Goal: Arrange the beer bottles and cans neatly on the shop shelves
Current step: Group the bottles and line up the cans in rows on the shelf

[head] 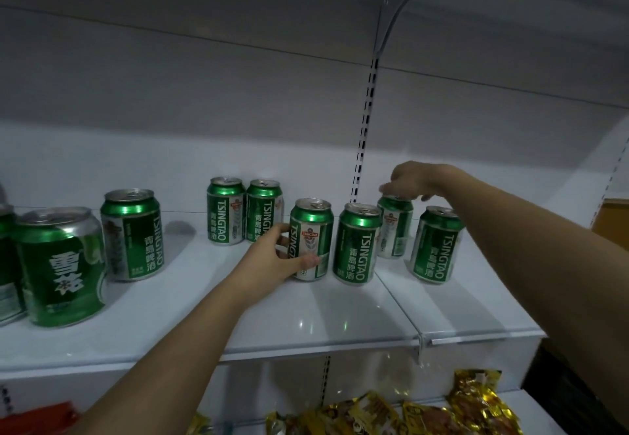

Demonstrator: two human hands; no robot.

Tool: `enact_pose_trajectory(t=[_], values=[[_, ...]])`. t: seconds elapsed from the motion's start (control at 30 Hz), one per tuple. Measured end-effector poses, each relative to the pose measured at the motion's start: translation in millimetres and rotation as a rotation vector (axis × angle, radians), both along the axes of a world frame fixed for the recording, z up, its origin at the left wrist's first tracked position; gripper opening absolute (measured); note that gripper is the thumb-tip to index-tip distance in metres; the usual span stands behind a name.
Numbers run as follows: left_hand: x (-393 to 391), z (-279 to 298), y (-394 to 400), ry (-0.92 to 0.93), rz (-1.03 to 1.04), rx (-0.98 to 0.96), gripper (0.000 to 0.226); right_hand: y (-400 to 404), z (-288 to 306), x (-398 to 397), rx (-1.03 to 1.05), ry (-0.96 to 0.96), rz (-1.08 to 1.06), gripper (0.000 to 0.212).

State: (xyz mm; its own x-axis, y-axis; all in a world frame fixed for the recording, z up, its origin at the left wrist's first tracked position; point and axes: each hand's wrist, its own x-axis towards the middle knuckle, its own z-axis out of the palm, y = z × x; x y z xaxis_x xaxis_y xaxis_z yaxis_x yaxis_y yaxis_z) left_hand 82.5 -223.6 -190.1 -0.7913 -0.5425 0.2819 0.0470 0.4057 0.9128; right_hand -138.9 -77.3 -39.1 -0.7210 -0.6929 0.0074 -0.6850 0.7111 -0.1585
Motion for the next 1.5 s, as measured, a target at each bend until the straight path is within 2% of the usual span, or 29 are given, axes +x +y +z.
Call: enact_pose_trajectory(t=[0.07,0.2,0.27,0.33,0.47,0.53,0.6,0.67,0.73,0.83,0.97,1.03,1.13,1.2,1.27,1.4,1.43,1.5], values=[[0.5,0.7,1.5,-0.001,-0.004,0.004,0.066,-5.5,-9.4,-4.7,0.046,0.038,-0.009,0.056],[-1.0,2.3,2.6,-0.005,-0.001,0.0,0.057,-8.3,-15.3,-7.6,0.055,0.077,0.04,0.051],[-1.7,1.4,1.5,-0.003,0.006,0.001,0.057,-7.4,-14.7,-3.5,0.031,0.053,0.051,0.062],[-3.2,0.9,1.1,-0.01,0.011,-0.003,0.057,-6.9,-14.3,0.9,-0.12,0.104,0.086,0.06],[-2.9,2.8,3.4,-0.011,0.012,-0.009,0.057,-7.0,-12.7,41.2,-0.679,0.254,0.213,0.031],[-3.0,2.8,4.2,-0.025,0.017,-0.019,0.057,-7.5,-14.1,71.7,-0.841,0.229,0.287,0.022],[-3.4,1.3,6.7,-0.047,0.038,-0.029,0.057,-7.8,-19.7,104.0,-0.912,0.189,0.374,0.018],[-1.4,-0.4,9.6,-0.074,0.067,-0.041,0.061,-9.7,-29.8,132.4,-0.874,0.16,0.443,0.018],[6.0,0.5,15.1,-0.126,0.094,-0.104,0.056,-14.3,-45.3,153.1,-0.774,0.13,0.493,0.018],[26.2,0.9,21.1,-0.212,0.146,-0.332,0.035,-27.2,-66.2,173.5,-0.713,0.028,0.517,0.02],[85.1,6.3,19.3,-0.267,0.26,-0.555,0.024,-51.1,-87.2,198.9,-0.764,-0.183,0.542,0.021],[125.9,7.4,12.8,-0.185,0.376,-0.654,0.023,-66.3,-95.4,216.1,-0.782,-0.307,0.574,0.021],[184.1,-2.0,0.0,0.055,0.625,-0.808,0.019,-89.9,-105.1,245.5,-0.81,-0.467,0.608,0.013],[214.7,-9.3,-4.9,0.184,0.795,-0.873,0.015,-103.8,-113.0,265.7,-0.835,-0.503,0.64,0.011],[233.5,-13.0,-8.3,0.212,0.891,-0.811,0.015,-115.9,-123.9,283.1,-0.868,-0.523,0.652,0.013],[243.5,-21.5,-10.0,0.088,0.851,-0.426,0.054,-127.4,-141.1,308.5,-0.858,-0.705,0.663,0.025],[242.3,-24.7,-9.8,0.015,0.828,-0.405,0.061,-127.5,-143.5,310.6,-0.833,-0.747,0.682,0.029],[239.1,-30.4,-8.8,-0.116,0.827,-0.482,0.069,-128.1,-146.3,309.8,-0.783,-0.801,0.734,0.035]])
